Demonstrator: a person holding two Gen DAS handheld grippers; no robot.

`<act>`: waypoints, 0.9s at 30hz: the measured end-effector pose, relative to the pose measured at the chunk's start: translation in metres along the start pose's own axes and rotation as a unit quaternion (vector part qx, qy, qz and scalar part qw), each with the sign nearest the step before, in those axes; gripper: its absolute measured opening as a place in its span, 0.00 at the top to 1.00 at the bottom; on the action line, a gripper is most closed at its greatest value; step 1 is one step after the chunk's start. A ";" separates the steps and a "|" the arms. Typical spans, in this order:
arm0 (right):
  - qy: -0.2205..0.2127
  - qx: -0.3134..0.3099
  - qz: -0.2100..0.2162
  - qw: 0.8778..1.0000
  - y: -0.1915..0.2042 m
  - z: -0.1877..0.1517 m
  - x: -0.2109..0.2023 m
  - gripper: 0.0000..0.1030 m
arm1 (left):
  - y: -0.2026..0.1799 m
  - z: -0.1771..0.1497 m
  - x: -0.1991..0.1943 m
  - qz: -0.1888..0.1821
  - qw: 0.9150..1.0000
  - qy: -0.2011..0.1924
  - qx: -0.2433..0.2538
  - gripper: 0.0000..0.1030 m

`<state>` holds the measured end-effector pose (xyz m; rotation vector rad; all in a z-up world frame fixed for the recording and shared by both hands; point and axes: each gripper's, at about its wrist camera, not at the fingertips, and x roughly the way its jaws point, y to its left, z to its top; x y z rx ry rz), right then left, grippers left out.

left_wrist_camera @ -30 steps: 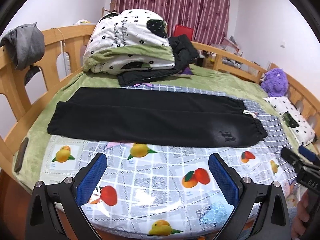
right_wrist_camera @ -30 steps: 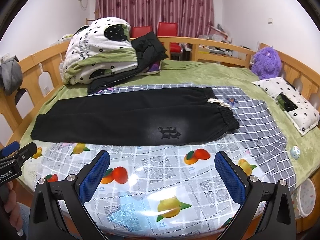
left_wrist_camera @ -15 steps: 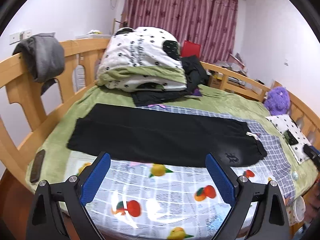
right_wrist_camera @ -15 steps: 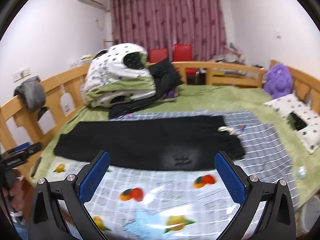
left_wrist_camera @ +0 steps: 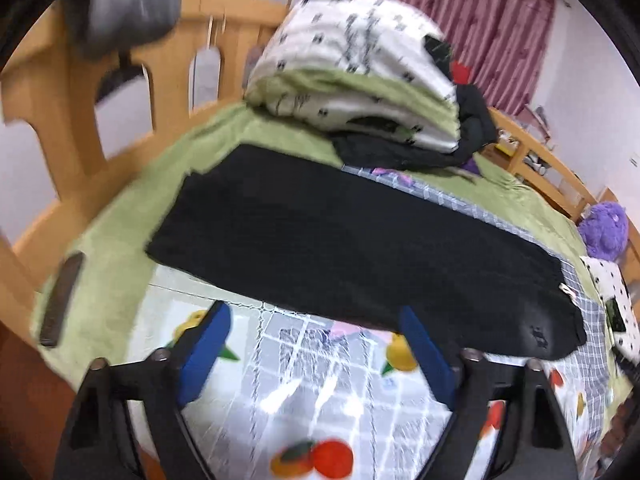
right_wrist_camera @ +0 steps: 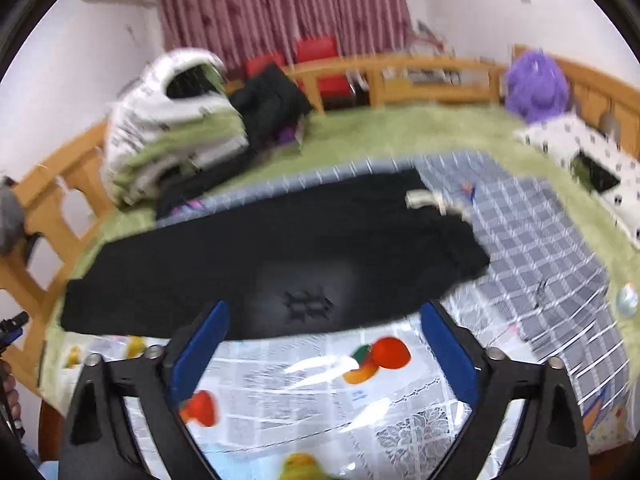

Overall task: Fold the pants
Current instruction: 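Reach both grippers to the black trousers and close on the leg edge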

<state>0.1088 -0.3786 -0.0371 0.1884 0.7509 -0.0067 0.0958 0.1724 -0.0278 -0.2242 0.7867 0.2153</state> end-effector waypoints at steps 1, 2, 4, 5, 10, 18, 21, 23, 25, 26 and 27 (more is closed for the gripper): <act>0.022 0.001 -0.005 1.000 -0.004 -0.003 0.022 0.24 | 0.001 0.002 0.019 -0.003 1.000 0.013 -0.006 0.31; 0.041 0.002 -0.007 0.999 -0.007 -0.005 0.040 0.28 | 0.001 0.004 0.035 -0.006 1.000 0.027 -0.009 0.36; 0.070 0.004 -0.008 0.997 -0.013 -0.008 0.068 0.40 | -0.003 0.004 0.061 -0.001 0.999 0.048 -0.007 0.42; 0.081 0.006 -0.012 0.997 -0.017 -0.010 0.084 0.42 | -0.004 0.003 0.069 0.006 0.998 0.056 -0.006 0.42; 0.106 0.051 0.021 0.993 -0.033 -0.020 0.112 0.42 | -0.007 -0.019 0.067 0.010 0.998 0.051 -0.019 0.40; 0.126 0.095 0.033 0.987 -0.060 -0.064 0.117 0.36 | 0.016 -0.055 0.086 -0.015 0.995 0.075 -0.065 0.38; 0.117 0.101 0.032 0.988 -0.063 -0.074 0.116 0.36 | 0.028 -0.063 0.096 -0.020 0.994 0.078 -0.074 0.38; 0.107 0.103 0.035 0.988 -0.062 -0.075 0.117 0.36 | 0.039 -0.061 0.107 -0.029 0.992 0.078 -0.091 0.38; 0.103 0.107 0.035 0.988 -0.063 -0.072 0.121 0.35 | 0.049 -0.056 0.118 -0.034 0.990 0.075 -0.111 0.38; 0.103 0.114 0.037 0.987 -0.064 -0.069 0.126 0.35 | 0.055 -0.053 0.125 -0.036 0.989 0.070 -0.122 0.38; 0.103 0.121 0.038 0.987 -0.065 -0.067 0.130 0.35 | 0.061 -0.051 0.130 -0.037 0.988 0.067 -0.131 0.38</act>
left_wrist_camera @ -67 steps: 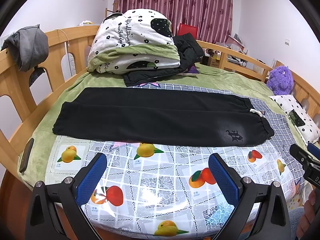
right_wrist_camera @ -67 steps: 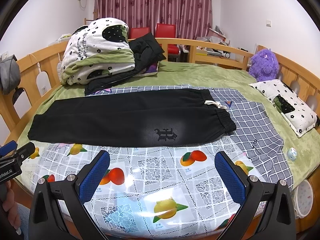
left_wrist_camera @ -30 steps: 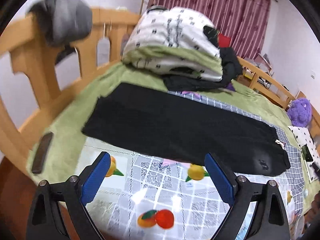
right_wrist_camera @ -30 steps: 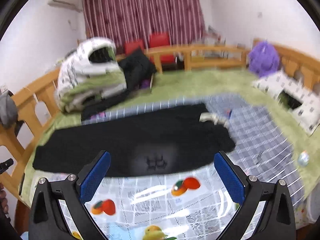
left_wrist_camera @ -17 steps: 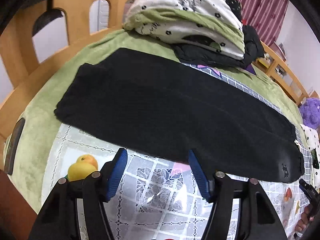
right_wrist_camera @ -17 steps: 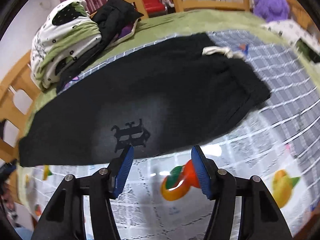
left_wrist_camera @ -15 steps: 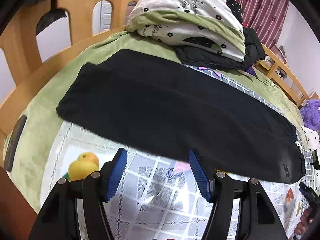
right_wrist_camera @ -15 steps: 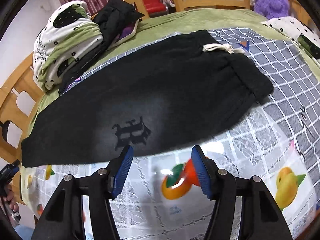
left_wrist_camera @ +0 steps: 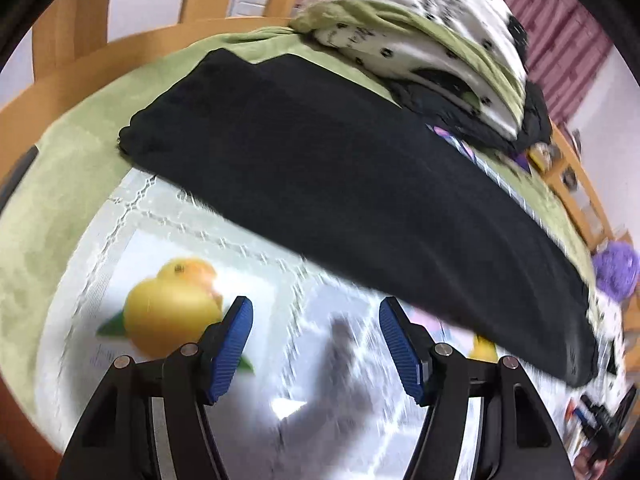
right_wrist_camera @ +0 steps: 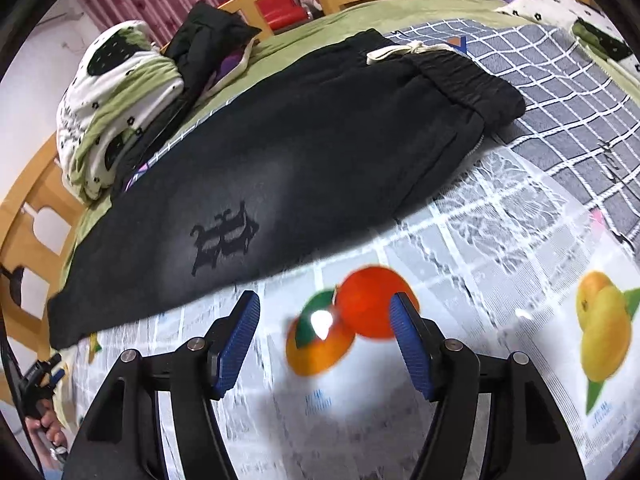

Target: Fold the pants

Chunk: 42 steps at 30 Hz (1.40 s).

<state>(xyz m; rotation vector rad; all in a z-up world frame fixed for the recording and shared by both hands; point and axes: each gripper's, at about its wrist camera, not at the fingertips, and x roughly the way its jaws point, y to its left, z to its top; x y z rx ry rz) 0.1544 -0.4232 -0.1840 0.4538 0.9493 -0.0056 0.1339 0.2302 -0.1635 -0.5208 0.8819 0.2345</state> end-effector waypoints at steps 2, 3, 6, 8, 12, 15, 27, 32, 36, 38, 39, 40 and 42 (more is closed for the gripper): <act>0.000 0.016 0.007 1.000 -0.001 0.008 0.010 0.35 | 0.008 0.009 0.013 -0.004 1.000 0.000 -0.021 0.38; 0.000 0.021 0.008 1.000 0.000 0.011 0.014 0.35 | 0.010 0.013 0.017 -0.010 1.000 -0.004 -0.026 0.38; -0.009 0.032 0.010 0.999 0.002 0.020 0.026 0.34 | 0.012 0.027 0.030 -0.017 0.999 -0.015 -0.039 0.38; -0.015 0.035 0.007 0.999 0.004 0.028 0.032 0.34 | 0.012 0.036 0.040 -0.021 0.998 -0.017 -0.048 0.40; -0.021 0.037 0.004 0.999 0.010 0.041 0.043 0.69 | 0.008 0.048 0.051 -0.005 0.998 -0.018 -0.059 0.67; -0.012 0.037 0.008 0.999 0.014 0.048 0.046 0.84 | 0.013 0.053 0.049 -0.009 0.997 -0.013 -0.075 0.89; -0.083 -0.033 0.056 0.994 0.067 0.135 -0.007 0.87 | -0.055 0.133 -0.003 -0.043 0.993 -0.111 0.016 0.90; -0.096 -0.056 0.054 0.992 0.085 0.177 0.005 0.87 | -0.086 0.168 0.016 -0.026 0.989 -0.136 0.047 0.92; -0.093 -0.070 0.048 0.992 0.094 0.208 0.034 0.88 | -0.106 0.193 0.053 -0.020 0.989 -0.132 0.060 0.93; -0.093 -0.079 0.035 0.992 0.103 0.228 0.056 0.88 | -0.117 0.204 0.073 -0.011 0.988 -0.136 0.074 0.92; -0.092 -0.077 0.033 0.992 0.105 0.235 0.066 0.88 | -0.122 0.209 0.081 -0.006 0.987 -0.138 0.081 0.92; -0.089 -0.074 0.030 0.993 0.107 0.241 0.077 0.88 | -0.127 0.213 0.090 0.001 0.986 -0.142 0.085 0.92; -0.084 -0.067 0.021 0.994 0.109 0.253 0.101 0.87 | -0.132 0.221 0.105 0.013 0.985 -0.147 0.090 0.92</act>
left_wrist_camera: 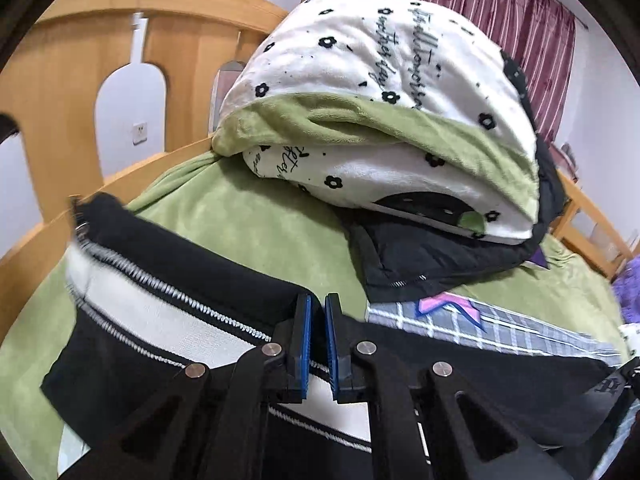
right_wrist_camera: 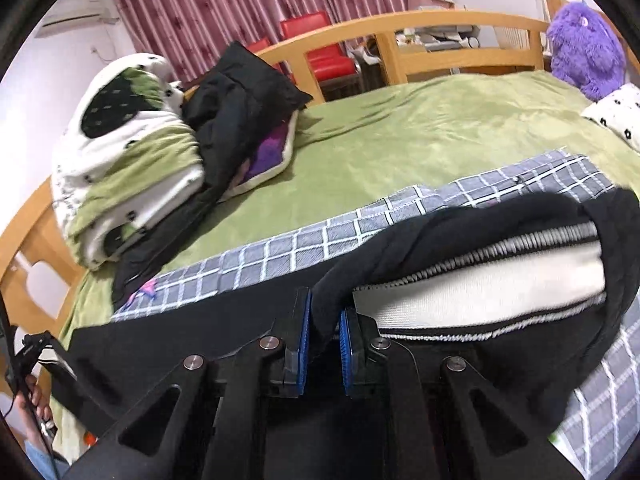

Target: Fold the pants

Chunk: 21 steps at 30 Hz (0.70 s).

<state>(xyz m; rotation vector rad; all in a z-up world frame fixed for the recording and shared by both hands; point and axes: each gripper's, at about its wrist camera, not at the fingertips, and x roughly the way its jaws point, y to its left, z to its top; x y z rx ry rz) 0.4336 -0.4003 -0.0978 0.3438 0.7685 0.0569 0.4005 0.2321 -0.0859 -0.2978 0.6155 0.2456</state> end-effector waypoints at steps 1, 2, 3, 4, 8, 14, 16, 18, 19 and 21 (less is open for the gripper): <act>0.003 0.002 -0.007 1.000 -0.001 0.003 0.012 0.86 | 0.001 0.001 0.007 0.004 1.000 0.000 -0.005 0.92; 0.004 0.005 -0.013 1.000 -0.002 0.004 0.021 0.83 | 0.004 0.002 0.015 0.009 1.000 0.008 -0.012 0.90; 0.009 0.007 -0.019 1.000 -0.003 0.004 0.030 0.71 | 0.007 0.002 0.021 0.012 1.000 0.016 -0.019 0.90; 0.020 0.010 -0.022 1.000 -0.005 0.003 0.037 0.55 | 0.010 0.001 0.025 0.017 0.999 0.020 -0.025 0.86; 0.039 0.018 -0.012 0.999 -0.011 -0.016 0.031 0.51 | 0.023 -0.010 0.013 0.046 0.998 0.021 -0.037 0.45; 0.061 0.002 -0.016 0.998 -0.021 -0.071 -0.022 0.47 | 0.046 -0.049 -0.040 0.011 0.998 0.043 -0.052 0.40; 0.066 -0.002 -0.026 0.997 -0.028 -0.092 -0.039 0.43 | 0.057 -0.069 -0.055 -0.007 0.996 0.064 -0.068 0.40; 0.073 0.004 -0.031 0.997 -0.037 -0.113 -0.054 0.43 | 0.068 -0.091 -0.069 -0.018 0.993 0.082 -0.079 0.40; 0.074 0.010 -0.028 0.997 -0.043 -0.121 -0.060 0.43 | 0.075 -0.102 -0.075 -0.023 0.992 0.088 -0.087 0.40; 0.074 0.035 -0.021 0.996 -0.056 -0.137 -0.070 0.40 | 0.087 -0.123 -0.081 -0.028 0.988 0.106 -0.106 0.40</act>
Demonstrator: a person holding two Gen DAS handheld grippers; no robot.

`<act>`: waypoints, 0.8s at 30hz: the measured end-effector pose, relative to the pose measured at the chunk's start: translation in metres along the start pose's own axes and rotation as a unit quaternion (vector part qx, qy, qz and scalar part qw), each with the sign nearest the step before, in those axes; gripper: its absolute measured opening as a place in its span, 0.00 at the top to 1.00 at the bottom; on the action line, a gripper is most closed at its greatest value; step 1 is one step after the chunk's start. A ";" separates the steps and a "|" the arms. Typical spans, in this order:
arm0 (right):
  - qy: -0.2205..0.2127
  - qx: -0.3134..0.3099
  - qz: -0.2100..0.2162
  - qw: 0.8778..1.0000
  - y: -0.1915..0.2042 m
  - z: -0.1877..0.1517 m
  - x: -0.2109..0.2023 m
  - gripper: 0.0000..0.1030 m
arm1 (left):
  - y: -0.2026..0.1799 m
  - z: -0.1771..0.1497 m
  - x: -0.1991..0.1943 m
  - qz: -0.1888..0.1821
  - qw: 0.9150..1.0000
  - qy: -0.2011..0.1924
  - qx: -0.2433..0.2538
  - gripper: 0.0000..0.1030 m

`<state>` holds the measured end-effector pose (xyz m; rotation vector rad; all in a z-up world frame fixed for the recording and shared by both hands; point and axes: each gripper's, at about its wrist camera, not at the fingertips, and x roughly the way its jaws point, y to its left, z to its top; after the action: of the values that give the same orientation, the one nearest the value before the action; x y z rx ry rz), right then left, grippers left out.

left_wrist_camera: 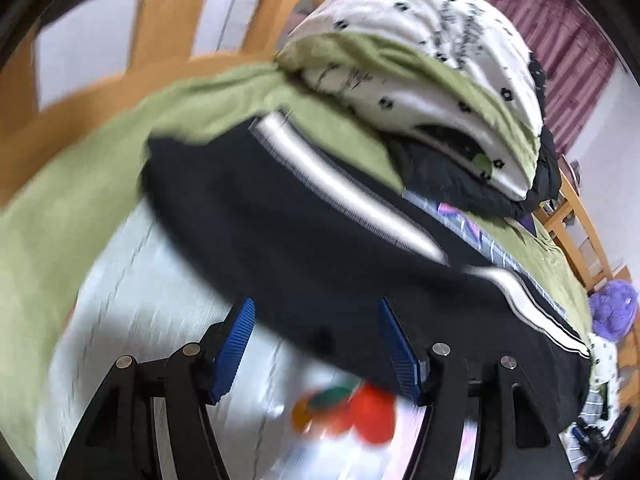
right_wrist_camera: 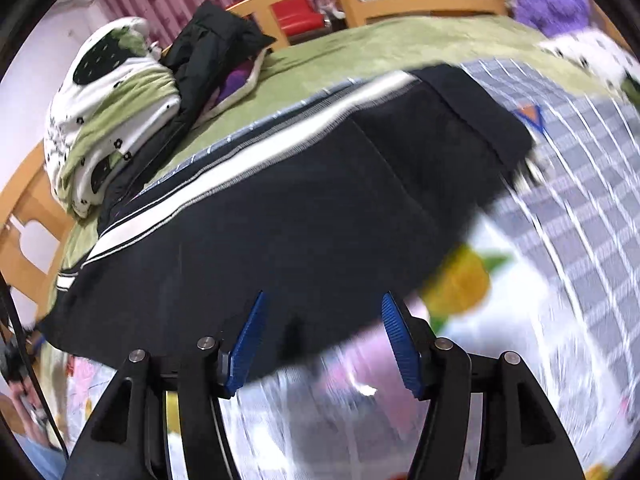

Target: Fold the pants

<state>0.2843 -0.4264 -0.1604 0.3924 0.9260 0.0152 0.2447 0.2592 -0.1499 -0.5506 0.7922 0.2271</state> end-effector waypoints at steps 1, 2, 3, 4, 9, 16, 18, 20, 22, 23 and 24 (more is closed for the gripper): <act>0.000 0.017 0.007 1.000 -0.008 -0.006 -0.001 0.40 | 0.007 -0.007 0.002 -0.004 1.000 0.012 -0.010 0.40; 0.003 0.035 0.019 0.999 -0.016 -0.012 -0.001 0.40 | 0.013 -0.013 0.005 -0.009 1.000 0.022 -0.019 0.40; 0.008 0.052 0.029 0.998 -0.021 -0.015 0.002 0.40 | 0.018 -0.018 0.010 -0.010 0.999 0.030 -0.025 0.40; 0.014 0.069 0.039 0.997 -0.026 -0.017 0.006 0.40 | 0.020 -0.019 0.013 -0.009 0.999 0.034 -0.028 0.40; 0.005 0.111 0.065 0.992 -0.035 -0.008 0.021 0.40 | 0.025 -0.009 0.033 -0.017 0.999 0.021 -0.041 0.40; -0.018 0.128 0.061 0.990 -0.036 0.028 0.054 0.51 | 0.013 0.025 0.070 0.002 0.998 -0.005 -0.056 0.45; -0.019 0.125 0.042 0.991 -0.032 0.037 0.065 0.71 | 0.008 0.031 0.078 0.018 0.998 -0.008 -0.058 0.66; -0.019 0.121 0.015 0.992 -0.029 0.043 0.071 0.84 | 0.004 0.037 0.084 0.033 0.998 -0.004 -0.049 0.87; -0.021 0.127 0.025 0.991 -0.033 0.048 0.066 0.91 | -0.001 0.041 0.075 0.031 0.998 -0.015 -0.044 0.90; -0.027 0.138 0.038 0.989 -0.037 0.050 0.057 0.91 | -0.008 0.044 0.065 0.033 0.999 -0.022 -0.032 0.90; -0.032 0.139 0.050 0.988 -0.039 0.052 0.046 0.92 | -0.013 0.046 0.052 0.029 0.999 -0.031 -0.019 0.90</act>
<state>0.3465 -0.4714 -0.1819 0.6945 0.8452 -0.0343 0.3138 0.2727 -0.1565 -0.5548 0.7459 0.3116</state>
